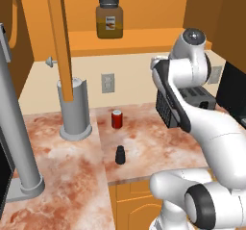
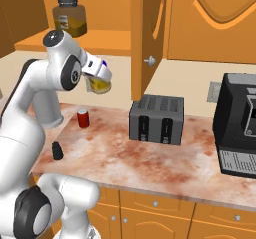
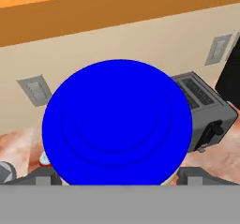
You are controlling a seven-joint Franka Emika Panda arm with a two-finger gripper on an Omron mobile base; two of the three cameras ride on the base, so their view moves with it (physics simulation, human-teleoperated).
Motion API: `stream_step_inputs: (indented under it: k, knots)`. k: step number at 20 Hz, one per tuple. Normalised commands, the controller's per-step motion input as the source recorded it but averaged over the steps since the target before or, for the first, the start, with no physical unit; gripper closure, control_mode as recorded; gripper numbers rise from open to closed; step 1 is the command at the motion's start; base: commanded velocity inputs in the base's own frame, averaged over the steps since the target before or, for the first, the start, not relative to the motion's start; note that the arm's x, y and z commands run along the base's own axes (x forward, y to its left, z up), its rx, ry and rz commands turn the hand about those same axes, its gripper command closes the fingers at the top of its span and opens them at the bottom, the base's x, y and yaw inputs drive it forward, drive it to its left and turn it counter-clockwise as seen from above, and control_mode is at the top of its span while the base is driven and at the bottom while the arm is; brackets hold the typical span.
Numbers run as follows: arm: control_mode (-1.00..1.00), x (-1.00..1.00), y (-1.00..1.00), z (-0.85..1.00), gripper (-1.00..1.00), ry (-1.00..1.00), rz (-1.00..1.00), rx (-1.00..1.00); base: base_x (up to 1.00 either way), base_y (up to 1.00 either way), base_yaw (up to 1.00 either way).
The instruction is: Pick the mayonnaise and shaker from the counter and place them in the cabinet.
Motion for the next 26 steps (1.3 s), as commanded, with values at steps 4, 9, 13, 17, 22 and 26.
stream_step_inputs:
  k: [4, 9, 13, 17, 22, 26]
  knots:
    - [-1.0, 0.0, -0.33, 0.69, 1.0, -0.1, -0.09, 0.0, 0.0, 0.0, 0.0]
    - [-1.0, 0.0, -0.25, 0.7, 1.0, -0.12, -0.09, -0.01, 0.0, 0.0, 0.0]
    - [-1.0, 0.01, -0.2, 0.52, 1.0, -0.13, -0.06, 0.0, 0.0, 0.0, 0.0]
    - [-1.0, 0.23, -0.18, 0.41, 1.0, -0.11, -0.04, 0.0, 0.0, 0.0, 0.0]
    - [-1.0, 0.33, -0.02, 0.2, 1.0, -0.06, -0.01, 0.0, 0.0, 0.0, 0.0]
    - [-1.0, 0.42, 0.0, 0.04, 1.0, -0.03, 0.0, 0.0, 0.0, 0.0, 0.0]
